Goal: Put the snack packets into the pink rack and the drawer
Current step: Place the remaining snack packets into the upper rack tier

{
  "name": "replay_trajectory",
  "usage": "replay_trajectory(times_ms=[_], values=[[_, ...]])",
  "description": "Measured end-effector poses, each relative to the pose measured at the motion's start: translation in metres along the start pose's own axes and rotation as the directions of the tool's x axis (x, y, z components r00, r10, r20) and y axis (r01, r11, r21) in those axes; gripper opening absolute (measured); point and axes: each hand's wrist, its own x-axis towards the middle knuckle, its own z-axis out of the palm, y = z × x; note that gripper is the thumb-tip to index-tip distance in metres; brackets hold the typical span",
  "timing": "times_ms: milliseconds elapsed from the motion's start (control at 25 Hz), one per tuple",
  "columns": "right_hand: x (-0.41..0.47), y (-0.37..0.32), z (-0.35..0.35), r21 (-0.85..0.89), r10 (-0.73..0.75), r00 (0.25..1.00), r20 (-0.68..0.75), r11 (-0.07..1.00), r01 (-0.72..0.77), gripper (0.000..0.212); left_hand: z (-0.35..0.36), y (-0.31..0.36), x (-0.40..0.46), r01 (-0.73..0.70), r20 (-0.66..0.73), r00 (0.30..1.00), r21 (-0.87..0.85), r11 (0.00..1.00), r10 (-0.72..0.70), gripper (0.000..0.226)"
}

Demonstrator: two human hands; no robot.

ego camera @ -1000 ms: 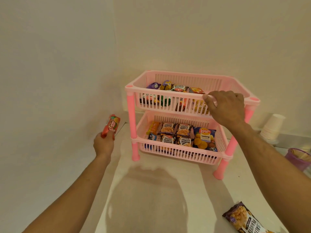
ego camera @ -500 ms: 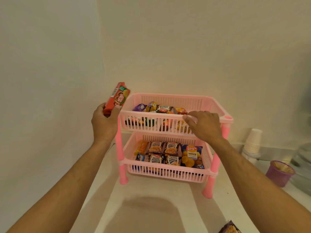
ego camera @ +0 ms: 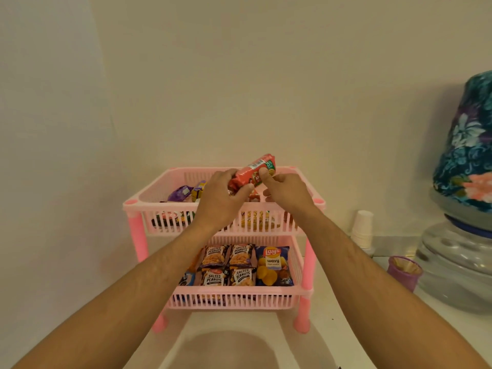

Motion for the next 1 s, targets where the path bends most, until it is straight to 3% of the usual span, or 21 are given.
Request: replay_trajectory(times_ms=[240, 360, 520, 720, 880, 1000], values=[[0.032, 0.002, -0.011, 0.382, 0.180, 0.983, 0.033, 0.907, -0.179, 0.025, 0.024, 0.003, 0.021, -0.087, 0.278, 0.956, -0.039, 0.995, 0.094, 0.045], [0.050, 0.011, -0.016, 0.405, 0.233, 0.972, 0.019, 0.887, -0.221, 0.027, 0.023, -0.007, 0.036, -0.145, 0.442, 0.892, 0.084, 0.986, 0.094, 0.050], [0.078, 0.014, -0.018, 0.192, 0.231, 0.973, 0.011, 0.954, -0.229, 0.044, 0.026, -0.019, 0.042, -0.247, 0.487, 0.872, 0.340, 0.908, 0.055, 0.052], [0.115, 0.007, -0.008, -0.098, 0.252, 0.966, 0.065, 0.965, -0.245, 0.049, 0.026, -0.017, 0.042, -0.299, 0.615, 0.785, 0.263, 0.917, 0.080, 0.061], [0.137, 0.006, 0.009, -0.363, 0.279, 0.955, 0.101, 0.904, -0.225, 0.036, 0.022, -0.021, 0.041, -0.371, 0.681, 0.726, 0.262, 0.891, 0.102, 0.075], [0.150, 0.012, 0.020, -0.517, 0.301, 0.945, 0.132, 0.834, -0.193, 0.033, 0.024, -0.024, 0.042, -0.400, 0.704, 0.705, 0.299, 0.867, 0.083, 0.067]])
